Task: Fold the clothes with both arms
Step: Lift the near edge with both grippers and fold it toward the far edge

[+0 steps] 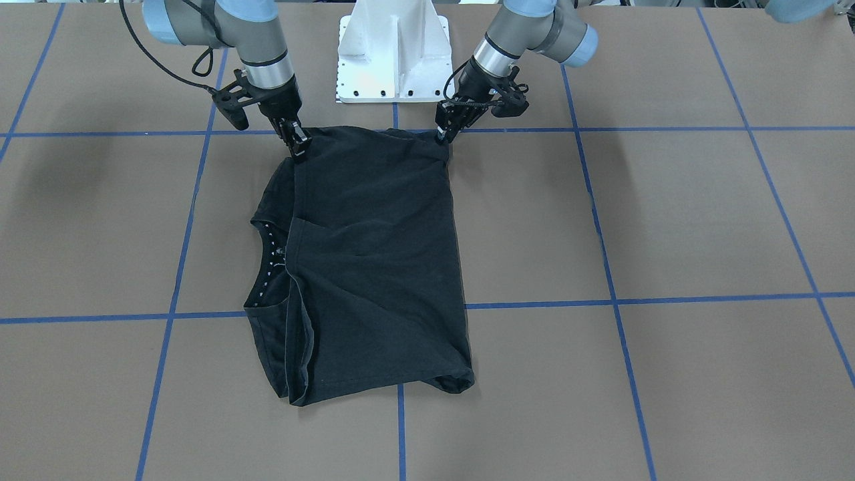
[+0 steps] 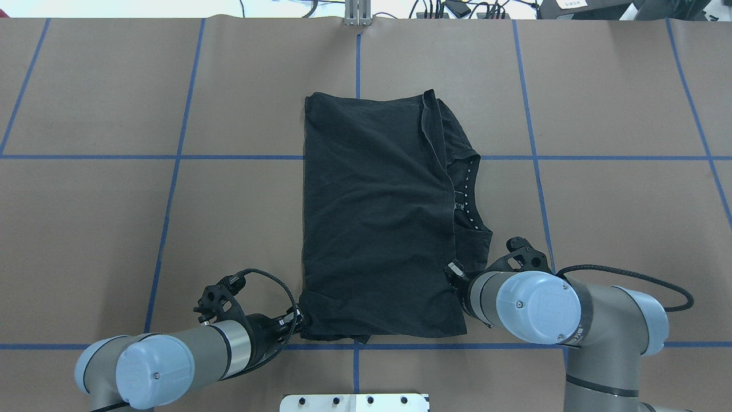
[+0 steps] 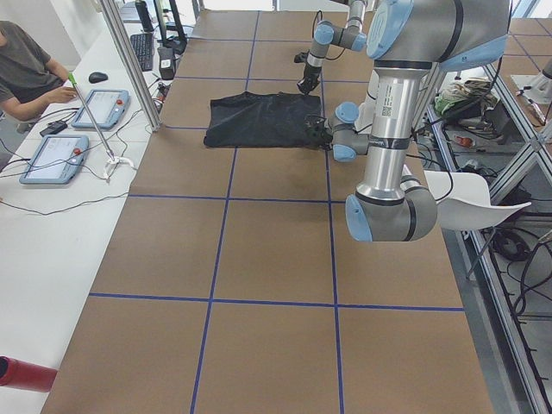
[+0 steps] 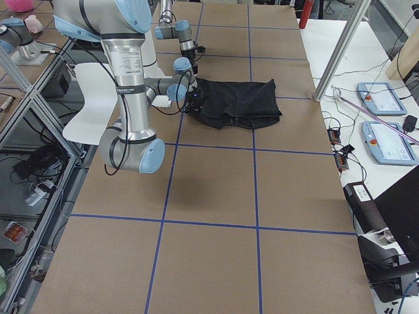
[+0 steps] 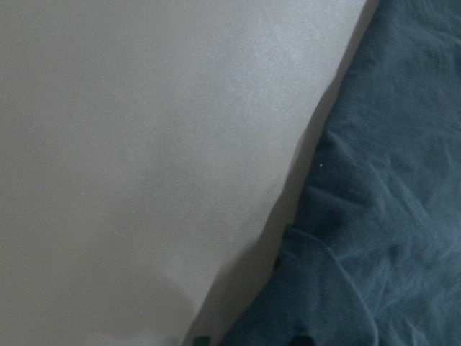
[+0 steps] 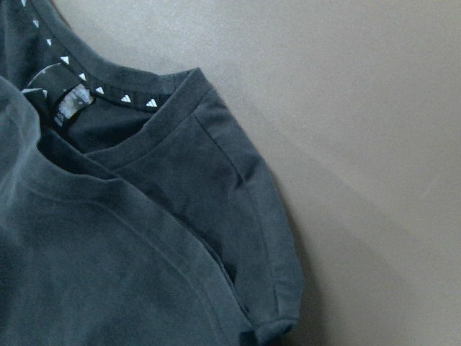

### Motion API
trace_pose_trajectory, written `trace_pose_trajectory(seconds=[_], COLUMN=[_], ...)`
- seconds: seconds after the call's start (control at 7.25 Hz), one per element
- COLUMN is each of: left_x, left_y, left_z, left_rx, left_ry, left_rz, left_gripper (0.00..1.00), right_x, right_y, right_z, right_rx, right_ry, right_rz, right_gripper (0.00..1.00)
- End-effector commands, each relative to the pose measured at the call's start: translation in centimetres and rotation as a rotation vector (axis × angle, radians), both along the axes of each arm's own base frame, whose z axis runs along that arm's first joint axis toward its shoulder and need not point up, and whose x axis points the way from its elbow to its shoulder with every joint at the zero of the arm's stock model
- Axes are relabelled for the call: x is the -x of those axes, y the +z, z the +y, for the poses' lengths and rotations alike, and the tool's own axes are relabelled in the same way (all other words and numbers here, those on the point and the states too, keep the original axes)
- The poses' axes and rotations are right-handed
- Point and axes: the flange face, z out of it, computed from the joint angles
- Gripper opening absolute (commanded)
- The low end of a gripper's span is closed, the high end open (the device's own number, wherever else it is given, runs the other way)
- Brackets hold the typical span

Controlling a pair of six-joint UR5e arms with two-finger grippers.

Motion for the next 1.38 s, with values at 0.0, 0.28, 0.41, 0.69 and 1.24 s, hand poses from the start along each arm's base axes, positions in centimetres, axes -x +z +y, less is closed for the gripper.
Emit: trace_pose_trajectory(seconds=[0.0,0.28,0.41,0.69,1.24], left_x=[0.3,0.8,1.4,3.2,7.7], left_y=[-0.5,-1.7,-2.6,-5.5,-10.4], left_z=[0.1,0.9,1.1,2.3,2.7], left_rx=[-0.001,-0.002,-0.002,0.039,0.058], left_ry=[0.001,0.015,0.021,0.033,0.044], left_rz=[0.011,0.037,0.045,0.018,0.146], left_gripper=[0.0,0.0,0.0,0.0,0.0], right_x=[-0.2,-0.9,-1.2,-2.0,-6.5], right_y=[-0.1,-0.5,-0.7,-1.3,-4.2], right_z=[-0.3,-0.6,-0.8,-1.0,-3.2], right_rx=[0.009,0.023,0.024,0.033,0.085], right_ry=[-0.003,-0.008,-0.006,-0.008,-0.014], right_rz=[-0.005,-0.018,-0.022,-0.037,-0.113], right_gripper=[0.0,0.0,0.0,0.0,0.0])
